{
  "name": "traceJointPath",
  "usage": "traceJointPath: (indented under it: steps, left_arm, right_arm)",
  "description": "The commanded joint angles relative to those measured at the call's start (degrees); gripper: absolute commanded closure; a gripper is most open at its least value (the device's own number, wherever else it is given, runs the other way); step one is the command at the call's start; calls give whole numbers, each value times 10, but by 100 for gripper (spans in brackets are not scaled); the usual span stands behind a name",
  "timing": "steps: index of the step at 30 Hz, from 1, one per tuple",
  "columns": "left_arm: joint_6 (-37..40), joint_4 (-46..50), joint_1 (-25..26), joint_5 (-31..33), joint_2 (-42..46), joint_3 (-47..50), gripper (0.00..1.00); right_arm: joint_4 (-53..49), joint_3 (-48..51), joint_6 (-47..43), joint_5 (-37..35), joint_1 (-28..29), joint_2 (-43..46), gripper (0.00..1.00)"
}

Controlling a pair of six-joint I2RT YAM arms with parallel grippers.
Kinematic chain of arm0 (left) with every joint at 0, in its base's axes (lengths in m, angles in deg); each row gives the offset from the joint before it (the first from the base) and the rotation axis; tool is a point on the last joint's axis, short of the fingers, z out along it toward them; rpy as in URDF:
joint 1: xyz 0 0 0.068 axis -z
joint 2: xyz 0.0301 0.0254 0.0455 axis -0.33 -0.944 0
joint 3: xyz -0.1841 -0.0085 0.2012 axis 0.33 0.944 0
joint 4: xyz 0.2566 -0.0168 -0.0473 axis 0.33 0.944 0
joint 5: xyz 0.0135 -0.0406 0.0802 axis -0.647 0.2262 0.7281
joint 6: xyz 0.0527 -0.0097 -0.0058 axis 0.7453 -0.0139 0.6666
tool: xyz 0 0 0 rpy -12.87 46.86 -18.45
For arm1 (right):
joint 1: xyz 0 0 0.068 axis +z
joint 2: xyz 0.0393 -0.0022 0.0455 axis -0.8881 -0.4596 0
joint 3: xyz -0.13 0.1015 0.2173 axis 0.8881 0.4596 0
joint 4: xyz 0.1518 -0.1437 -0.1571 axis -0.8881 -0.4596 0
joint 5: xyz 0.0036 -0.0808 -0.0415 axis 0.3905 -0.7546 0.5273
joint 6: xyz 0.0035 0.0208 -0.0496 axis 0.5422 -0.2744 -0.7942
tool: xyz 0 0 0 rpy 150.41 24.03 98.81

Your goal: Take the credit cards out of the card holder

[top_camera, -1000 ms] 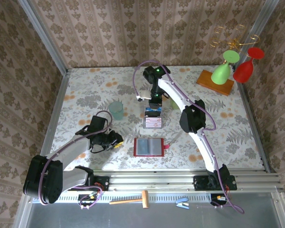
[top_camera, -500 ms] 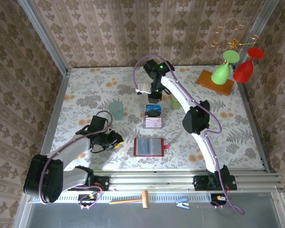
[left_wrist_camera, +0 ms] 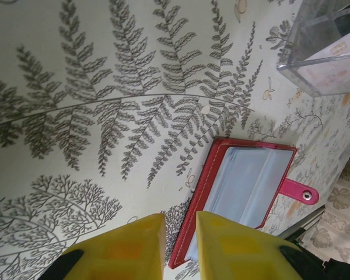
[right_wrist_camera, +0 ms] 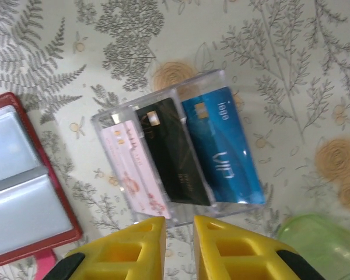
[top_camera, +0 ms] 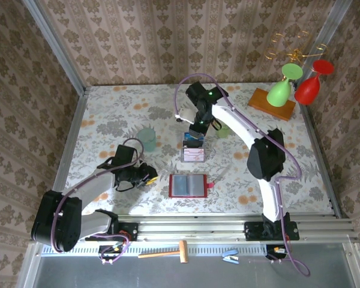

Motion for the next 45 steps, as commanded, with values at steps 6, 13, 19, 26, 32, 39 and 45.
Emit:
traceJointPath:
  steps: [6, 13, 19, 26, 32, 39, 45]
  left_arm:
    - [0, -46, 35, -13, -17, -4, 77]
    - [-15, -72, 96, 2, -45, -14, 76]
    - [-30, -87, 126, 19, -61, -8, 75]
    - [-48, -115, 149, 21, -70, 3, 75]
    - [-55, -126, 163, 23, -82, 7, 75]
    - [-64, -137, 171, 24, -90, 21, 75]
    - [-75, -145, 181, 24, -90, 28, 75]
  right_arm:
    - [186, 208, 225, 32, 42, 153, 78]
    - [293, 358, 389, 44, 71, 252, 78]
    - [355, 436, 493, 52, 89, 298, 77]
    - [382, 467, 551, 52, 113, 310, 78]
    - [390, 488, 611, 34, 126, 306, 77]
    - [431, 530, 689, 31, 137, 312, 79]
    - [420, 543, 743, 36, 139, 299, 79]
